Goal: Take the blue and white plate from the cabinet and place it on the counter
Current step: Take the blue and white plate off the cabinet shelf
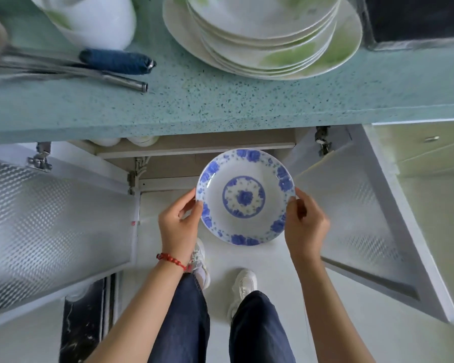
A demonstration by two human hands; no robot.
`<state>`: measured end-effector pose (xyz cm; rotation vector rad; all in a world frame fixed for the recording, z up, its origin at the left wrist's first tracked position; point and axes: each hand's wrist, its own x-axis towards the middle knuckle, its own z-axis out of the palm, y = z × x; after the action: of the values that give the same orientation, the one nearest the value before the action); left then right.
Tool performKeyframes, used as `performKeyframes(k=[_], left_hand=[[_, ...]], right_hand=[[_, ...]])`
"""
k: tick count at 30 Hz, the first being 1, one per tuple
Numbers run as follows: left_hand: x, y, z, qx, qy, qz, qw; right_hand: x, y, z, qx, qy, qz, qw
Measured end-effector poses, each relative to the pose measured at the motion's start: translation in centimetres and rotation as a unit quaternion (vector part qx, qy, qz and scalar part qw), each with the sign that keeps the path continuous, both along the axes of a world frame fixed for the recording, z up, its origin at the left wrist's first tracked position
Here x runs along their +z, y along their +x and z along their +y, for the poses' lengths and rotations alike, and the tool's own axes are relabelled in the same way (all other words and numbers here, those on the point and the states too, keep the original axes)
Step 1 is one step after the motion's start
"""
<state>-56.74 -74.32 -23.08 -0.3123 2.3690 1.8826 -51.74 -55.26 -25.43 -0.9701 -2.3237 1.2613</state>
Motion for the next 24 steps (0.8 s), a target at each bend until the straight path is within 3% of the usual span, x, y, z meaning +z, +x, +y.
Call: performKeyframes(k=[11,17,24], left_hand=[[9.5,2.9,-0.4,-0.052,0.013,-0.013,0.999],[11.9,1.1,0.6,-0.178,0.000,-0.012,0.984],[14.3,0.2,3.9,-0.353,-0.012,0.016,0.935]], right_hand=[[11.1,5.3,-0.9,-0.047,0.015,0.039,0.998],[13.6,7.7,-1.3,-0.158,0.029,0.034,0.986],[15.4,12.4,-2.9,-0.311,0.012,0.068,0.948]])
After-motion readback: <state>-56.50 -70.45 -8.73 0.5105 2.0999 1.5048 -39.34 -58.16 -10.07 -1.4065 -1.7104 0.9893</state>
